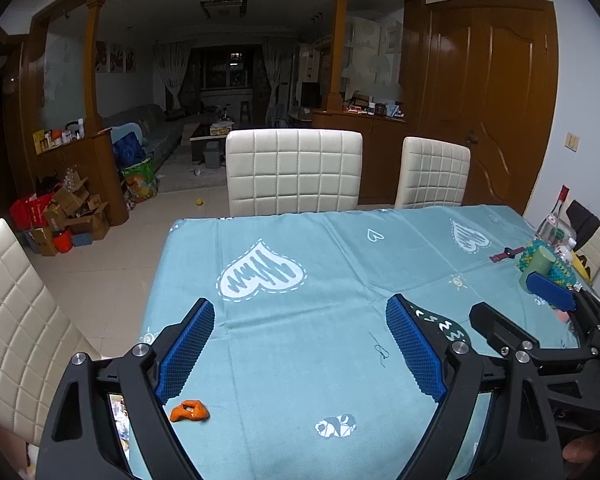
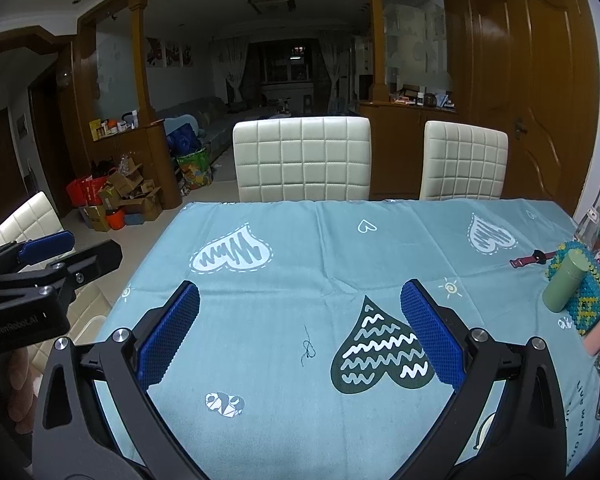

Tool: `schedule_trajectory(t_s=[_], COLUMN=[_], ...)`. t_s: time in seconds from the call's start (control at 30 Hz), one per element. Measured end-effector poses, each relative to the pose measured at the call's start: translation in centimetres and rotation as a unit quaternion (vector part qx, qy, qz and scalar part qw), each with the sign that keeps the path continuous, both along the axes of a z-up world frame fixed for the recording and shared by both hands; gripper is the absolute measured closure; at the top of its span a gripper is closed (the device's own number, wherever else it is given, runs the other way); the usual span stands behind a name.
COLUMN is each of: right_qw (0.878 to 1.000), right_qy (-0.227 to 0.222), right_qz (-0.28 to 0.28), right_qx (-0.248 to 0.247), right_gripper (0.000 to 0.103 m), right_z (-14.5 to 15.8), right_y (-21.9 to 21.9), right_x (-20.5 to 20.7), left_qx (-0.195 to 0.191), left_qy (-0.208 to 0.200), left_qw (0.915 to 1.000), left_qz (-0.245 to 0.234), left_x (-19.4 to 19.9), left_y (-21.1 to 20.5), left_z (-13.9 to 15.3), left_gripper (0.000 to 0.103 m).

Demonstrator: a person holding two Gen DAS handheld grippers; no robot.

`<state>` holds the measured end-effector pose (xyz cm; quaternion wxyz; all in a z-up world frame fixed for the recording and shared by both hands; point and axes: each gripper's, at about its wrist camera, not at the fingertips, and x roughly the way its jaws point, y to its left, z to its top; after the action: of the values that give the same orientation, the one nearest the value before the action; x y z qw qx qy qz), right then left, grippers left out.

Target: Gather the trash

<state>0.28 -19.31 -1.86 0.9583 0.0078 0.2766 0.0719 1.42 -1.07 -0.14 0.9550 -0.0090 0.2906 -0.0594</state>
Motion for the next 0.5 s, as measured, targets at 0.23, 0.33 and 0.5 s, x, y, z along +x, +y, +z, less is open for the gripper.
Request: schedule_trajectory(t_s=[0.23,0.33,0.5], right_qw=[1.000,1.000,1.000], right_qy=[0.000,0.001,0.001], right_qz=[0.000,0.000,0.000], right_qx=[0.001,0.000,0.000], right_gripper=[0.003,0.003,0.003], right_z=[0.03,0.05,-0.09], right_y=[-0.03,-0.03,0.04], right_x=[0.03,0.04,0.07], left_qx=[0.006,0.019,0.013], left_qy=[-0.012,-0.018,-0.009], left_qw=[0.9998,0.9996,0.9998], left_qz=[0.014,0.011,0.009], left_x=[-0.14,-0.24,-0.04], left_y=[0.01,-0.30,-0.17], left_z=[0.00,0.05,0.10], left_gripper=[0.017,0.017,0.017])
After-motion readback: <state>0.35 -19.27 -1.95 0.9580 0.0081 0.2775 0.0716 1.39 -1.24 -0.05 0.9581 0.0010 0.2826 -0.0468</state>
